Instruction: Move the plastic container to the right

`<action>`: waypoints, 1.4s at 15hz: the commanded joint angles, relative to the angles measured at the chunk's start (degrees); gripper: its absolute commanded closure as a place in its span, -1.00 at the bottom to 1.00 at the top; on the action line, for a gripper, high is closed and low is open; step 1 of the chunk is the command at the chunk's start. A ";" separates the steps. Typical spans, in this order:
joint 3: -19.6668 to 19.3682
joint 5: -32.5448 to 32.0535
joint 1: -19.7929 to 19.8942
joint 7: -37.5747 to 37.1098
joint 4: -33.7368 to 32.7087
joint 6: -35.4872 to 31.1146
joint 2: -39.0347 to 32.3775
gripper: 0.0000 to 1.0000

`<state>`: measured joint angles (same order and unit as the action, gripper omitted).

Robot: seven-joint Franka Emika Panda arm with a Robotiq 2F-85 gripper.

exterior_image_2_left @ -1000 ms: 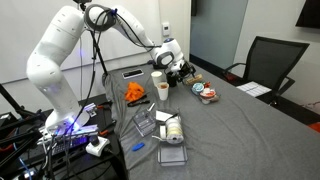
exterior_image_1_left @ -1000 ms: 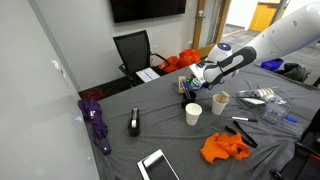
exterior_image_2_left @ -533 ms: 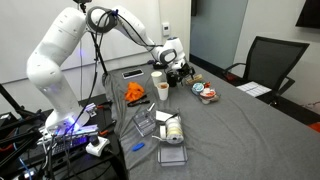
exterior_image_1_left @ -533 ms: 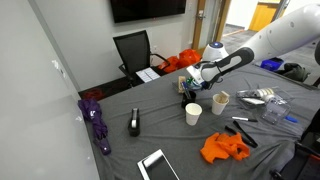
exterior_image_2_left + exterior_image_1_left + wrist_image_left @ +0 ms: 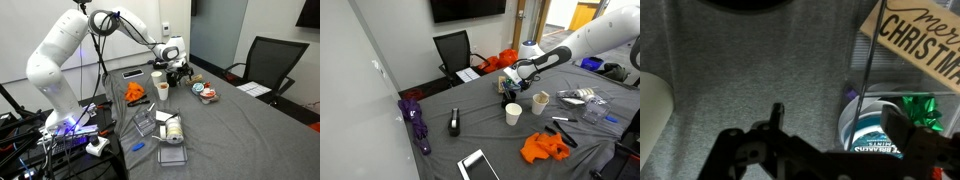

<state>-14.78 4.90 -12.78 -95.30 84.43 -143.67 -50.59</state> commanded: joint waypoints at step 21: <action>6.80 -0.28 6.88 3.15 -16.57 9.89 -9.63 -1.00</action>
<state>-9.85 4.90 -7.60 -94.52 69.87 -136.50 -59.46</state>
